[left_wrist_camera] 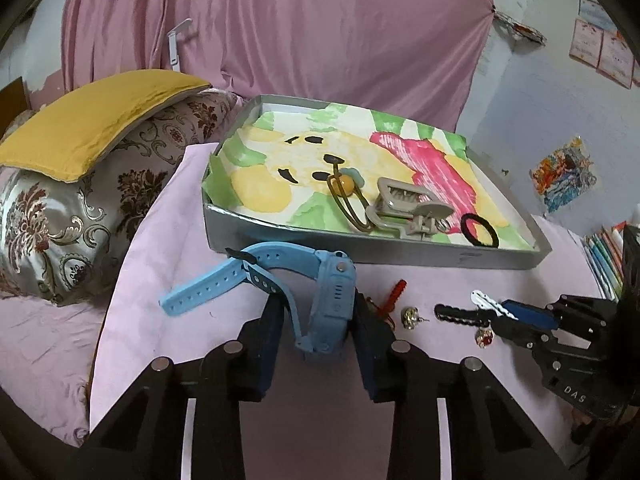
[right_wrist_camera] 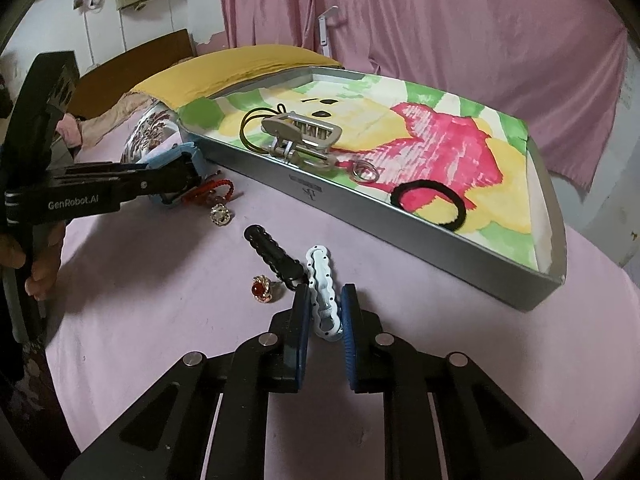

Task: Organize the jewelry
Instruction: 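Grasp the blue watch with the left tool while the right lifts the keychain toward the tray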

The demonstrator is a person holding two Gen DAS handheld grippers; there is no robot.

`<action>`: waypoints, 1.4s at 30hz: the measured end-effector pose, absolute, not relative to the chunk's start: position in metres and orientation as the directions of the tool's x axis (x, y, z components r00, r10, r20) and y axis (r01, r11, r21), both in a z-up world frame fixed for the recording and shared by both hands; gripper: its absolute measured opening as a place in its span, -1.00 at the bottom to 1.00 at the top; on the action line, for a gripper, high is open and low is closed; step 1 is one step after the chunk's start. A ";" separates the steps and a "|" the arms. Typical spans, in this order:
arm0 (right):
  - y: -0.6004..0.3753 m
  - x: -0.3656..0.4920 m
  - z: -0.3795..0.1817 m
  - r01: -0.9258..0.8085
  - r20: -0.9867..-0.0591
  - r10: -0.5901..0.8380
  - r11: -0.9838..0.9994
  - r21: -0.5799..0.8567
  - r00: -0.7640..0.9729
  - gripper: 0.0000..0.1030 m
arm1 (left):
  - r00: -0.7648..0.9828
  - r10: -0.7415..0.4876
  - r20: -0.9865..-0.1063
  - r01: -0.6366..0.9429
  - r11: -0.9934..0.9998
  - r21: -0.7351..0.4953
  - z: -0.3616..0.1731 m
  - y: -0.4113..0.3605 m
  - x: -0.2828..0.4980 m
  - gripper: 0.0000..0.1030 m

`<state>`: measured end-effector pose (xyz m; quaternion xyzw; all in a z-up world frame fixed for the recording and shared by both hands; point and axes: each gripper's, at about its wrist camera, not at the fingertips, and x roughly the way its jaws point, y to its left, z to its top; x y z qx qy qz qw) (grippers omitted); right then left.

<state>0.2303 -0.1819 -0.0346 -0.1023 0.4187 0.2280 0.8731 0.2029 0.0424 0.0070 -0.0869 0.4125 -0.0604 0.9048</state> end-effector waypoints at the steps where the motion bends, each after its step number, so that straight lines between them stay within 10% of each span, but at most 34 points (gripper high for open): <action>1: -0.183 0.230 -0.035 -0.482 -0.778 0.310 0.876 0.011 0.547 -0.74 | 0.649 -0.187 -0.737 0.046 0.977 -0.208 0.007 0.042 0.202 -0.49; 16: -0.207 0.210 -0.022 -0.378 -0.700 0.300 0.925 0.045 0.649 -0.75 | 0.681 -0.243 -0.691 0.091 0.964 -0.250 0.013 0.023 0.161 -0.59; 42: -0.198 0.209 0.041 -0.289 -0.299 0.290 0.956 0.047 0.909 -0.75 | 0.920 -0.162 -0.358 0.103 0.978 -0.179 0.071 -0.002 0.174 -0.59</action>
